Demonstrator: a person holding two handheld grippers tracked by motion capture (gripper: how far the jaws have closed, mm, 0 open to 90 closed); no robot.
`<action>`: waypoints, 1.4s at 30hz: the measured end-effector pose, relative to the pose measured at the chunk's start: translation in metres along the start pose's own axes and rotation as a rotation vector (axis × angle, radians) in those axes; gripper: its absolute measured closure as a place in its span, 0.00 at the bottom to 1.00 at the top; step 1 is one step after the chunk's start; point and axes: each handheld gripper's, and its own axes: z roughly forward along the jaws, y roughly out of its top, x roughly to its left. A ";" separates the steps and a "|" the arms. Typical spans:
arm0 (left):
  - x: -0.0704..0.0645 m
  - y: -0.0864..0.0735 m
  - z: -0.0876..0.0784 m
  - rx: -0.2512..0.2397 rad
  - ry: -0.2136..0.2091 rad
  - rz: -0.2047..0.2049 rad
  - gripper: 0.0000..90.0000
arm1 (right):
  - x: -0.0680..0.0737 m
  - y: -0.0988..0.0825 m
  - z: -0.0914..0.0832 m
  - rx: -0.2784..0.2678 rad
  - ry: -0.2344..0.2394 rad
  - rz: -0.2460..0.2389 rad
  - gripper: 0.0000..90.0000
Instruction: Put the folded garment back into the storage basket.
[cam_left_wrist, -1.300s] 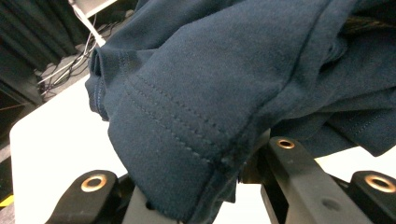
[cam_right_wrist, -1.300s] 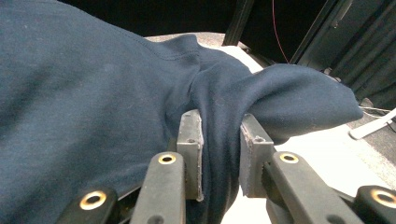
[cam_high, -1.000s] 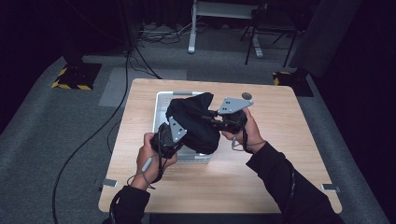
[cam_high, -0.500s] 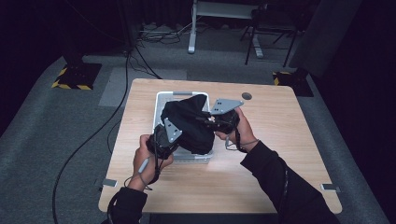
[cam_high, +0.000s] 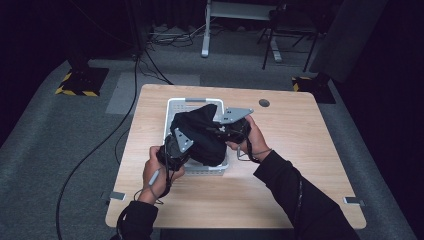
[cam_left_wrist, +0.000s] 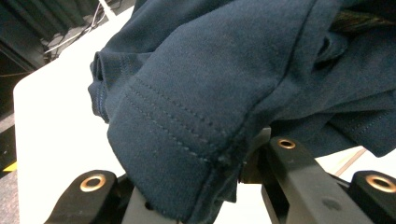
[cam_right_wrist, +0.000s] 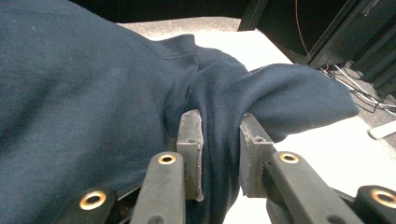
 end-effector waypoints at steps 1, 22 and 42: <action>0.000 -0.001 0.001 0.003 -0.002 0.000 0.83 | 0.000 -0.001 0.001 0.005 0.001 -0.001 0.82; -0.001 -0.014 0.027 0.066 -0.028 -0.032 0.81 | -0.005 -0.018 0.027 0.070 0.016 0.014 0.82; 0.005 -0.024 0.035 0.104 -0.055 -0.075 0.76 | -0.005 -0.029 0.049 0.139 0.024 0.018 0.80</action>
